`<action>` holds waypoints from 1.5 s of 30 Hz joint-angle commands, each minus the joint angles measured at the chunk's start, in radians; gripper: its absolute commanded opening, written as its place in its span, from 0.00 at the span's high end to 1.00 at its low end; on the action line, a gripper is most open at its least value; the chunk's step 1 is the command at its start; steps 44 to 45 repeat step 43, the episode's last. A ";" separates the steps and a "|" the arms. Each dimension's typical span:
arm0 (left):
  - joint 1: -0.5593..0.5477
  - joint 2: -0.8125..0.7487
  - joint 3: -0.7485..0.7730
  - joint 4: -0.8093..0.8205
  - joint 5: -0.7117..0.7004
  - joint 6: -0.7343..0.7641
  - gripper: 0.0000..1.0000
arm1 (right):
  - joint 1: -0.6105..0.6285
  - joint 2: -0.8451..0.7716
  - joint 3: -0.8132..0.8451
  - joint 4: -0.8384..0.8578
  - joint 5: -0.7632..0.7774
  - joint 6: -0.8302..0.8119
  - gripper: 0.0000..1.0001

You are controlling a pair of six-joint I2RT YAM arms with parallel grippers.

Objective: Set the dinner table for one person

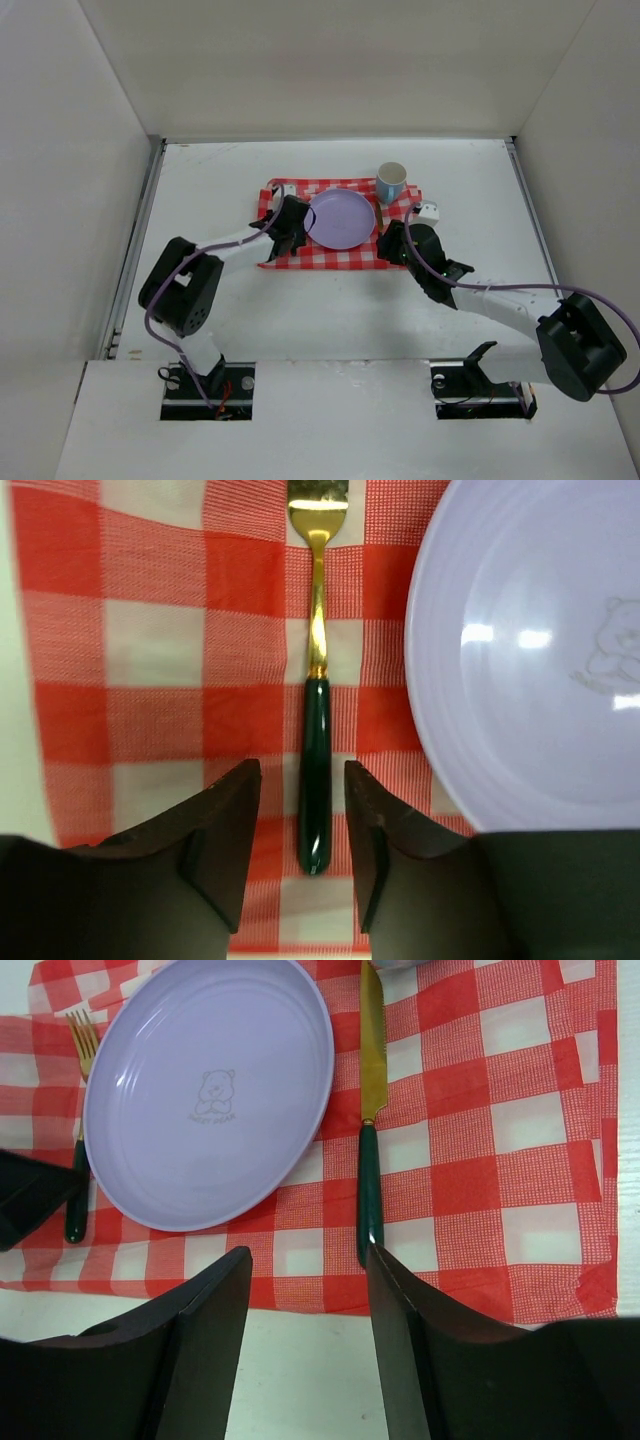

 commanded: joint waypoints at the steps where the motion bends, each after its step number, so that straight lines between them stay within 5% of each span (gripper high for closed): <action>1: -0.011 -0.172 -0.053 0.034 -0.036 -0.024 0.61 | 0.009 -0.018 0.023 0.052 0.018 -0.007 0.44; 8: -0.002 -0.477 -0.203 0.080 -0.061 -0.099 0.58 | -0.005 -0.108 -0.031 0.082 0.076 0.009 0.47; 12: 0.027 -0.620 -0.301 0.015 -0.105 -0.158 0.58 | -0.027 -0.182 -0.068 0.090 0.125 0.020 0.84; 16: 0.085 -0.775 -0.427 -0.082 -0.187 -0.267 0.58 | -0.082 -0.246 -0.115 0.089 0.188 0.072 0.93; 18: 0.107 -0.876 -0.510 -0.101 -0.225 -0.306 0.56 | -0.131 -0.286 -0.151 0.095 0.208 0.094 0.90; 27: 0.127 -1.050 -0.639 -0.202 -0.222 -0.389 0.53 | -0.370 -0.397 -0.284 0.142 0.188 0.141 0.43; 38: 0.124 -1.108 -0.743 -0.079 -0.156 -0.390 0.52 | -0.436 -0.494 -0.435 0.267 0.173 0.129 0.37; 45: 0.139 -1.090 -0.763 -0.030 -0.121 -0.378 0.53 | -0.446 -0.409 -0.403 0.270 0.164 0.132 0.37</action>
